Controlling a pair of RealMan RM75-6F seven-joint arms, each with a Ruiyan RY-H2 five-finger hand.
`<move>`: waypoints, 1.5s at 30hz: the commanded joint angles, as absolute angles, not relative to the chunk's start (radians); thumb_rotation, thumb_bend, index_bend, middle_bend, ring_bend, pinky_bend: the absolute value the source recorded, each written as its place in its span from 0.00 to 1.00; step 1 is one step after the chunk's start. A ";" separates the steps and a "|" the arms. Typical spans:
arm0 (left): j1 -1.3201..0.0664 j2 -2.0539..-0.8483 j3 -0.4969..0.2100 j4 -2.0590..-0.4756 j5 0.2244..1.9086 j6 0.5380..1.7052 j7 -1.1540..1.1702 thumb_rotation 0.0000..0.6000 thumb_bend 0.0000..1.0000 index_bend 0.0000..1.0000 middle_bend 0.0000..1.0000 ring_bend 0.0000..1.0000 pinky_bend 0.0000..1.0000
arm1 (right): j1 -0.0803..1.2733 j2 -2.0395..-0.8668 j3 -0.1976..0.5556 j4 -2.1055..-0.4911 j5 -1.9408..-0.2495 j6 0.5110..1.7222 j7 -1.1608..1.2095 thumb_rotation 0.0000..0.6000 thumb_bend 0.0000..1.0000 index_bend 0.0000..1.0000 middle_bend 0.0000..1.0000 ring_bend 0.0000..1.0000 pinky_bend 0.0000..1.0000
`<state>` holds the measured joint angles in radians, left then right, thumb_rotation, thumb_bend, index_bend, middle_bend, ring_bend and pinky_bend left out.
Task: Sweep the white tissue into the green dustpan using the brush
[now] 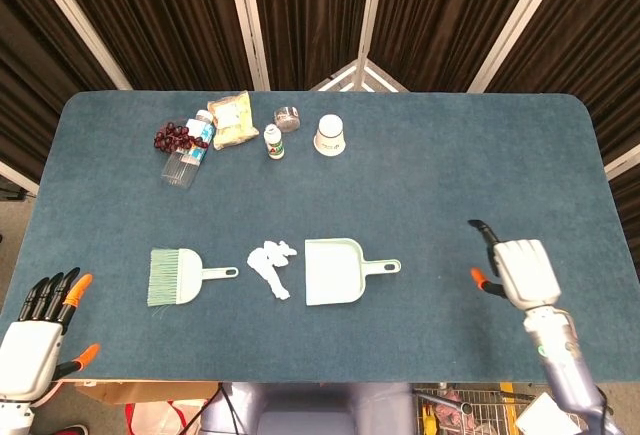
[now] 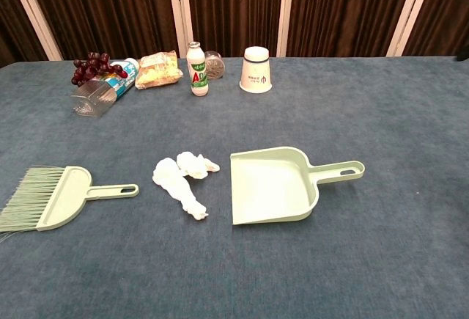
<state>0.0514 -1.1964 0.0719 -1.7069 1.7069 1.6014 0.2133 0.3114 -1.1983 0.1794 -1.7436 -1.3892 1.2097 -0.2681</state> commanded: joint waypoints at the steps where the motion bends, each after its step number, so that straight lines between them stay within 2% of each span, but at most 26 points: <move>1: 0.051 -1.197 0.072 -1.706 1.706 1.600 0.212 1.00 0.03 0.00 0.00 0.00 0.03 | 0.377 -1.274 0.190 -1.763 -1.310 1.138 -0.389 1.00 0.30 0.22 0.80 0.77 0.84; 9: 0.050 -1.195 0.071 -1.701 1.701 1.598 0.206 1.00 0.03 0.00 0.00 0.00 0.03 | 0.444 -1.419 0.180 -1.747 -1.181 1.098 -0.556 1.00 0.30 0.28 0.81 0.78 0.84; 21: 0.047 -1.192 0.072 -1.700 1.696 1.590 0.202 1.00 0.03 0.00 0.00 0.00 0.03 | 0.497 -1.564 0.157 -1.684 -1.099 1.096 -0.648 1.00 0.30 0.28 0.81 0.78 0.84; 26: 0.045 -1.194 0.072 -1.700 1.699 1.589 0.202 1.00 0.03 0.00 0.00 0.00 0.03 | 0.519 -1.622 0.171 -1.629 -1.067 1.104 -0.655 1.00 0.30 0.29 0.81 0.78 0.84; 36: 0.042 -1.196 0.073 -1.699 1.700 1.584 0.203 1.00 0.03 0.00 0.00 0.00 0.03 | 0.530 -1.651 0.164 -1.585 -1.045 1.126 -0.657 1.00 0.30 0.40 0.81 0.78 0.84; 45: 0.041 -1.198 0.075 -1.699 1.703 1.583 0.207 1.00 0.03 0.00 0.00 0.00 0.03 | 0.543 -1.664 0.163 -1.567 -1.022 1.123 -0.657 1.00 0.32 0.45 0.81 0.78 0.84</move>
<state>0.0412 -1.1976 0.0749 -1.6994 1.7030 1.5832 0.2071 0.5421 -1.6631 0.1621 -1.5676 -1.0226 1.1236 -0.6563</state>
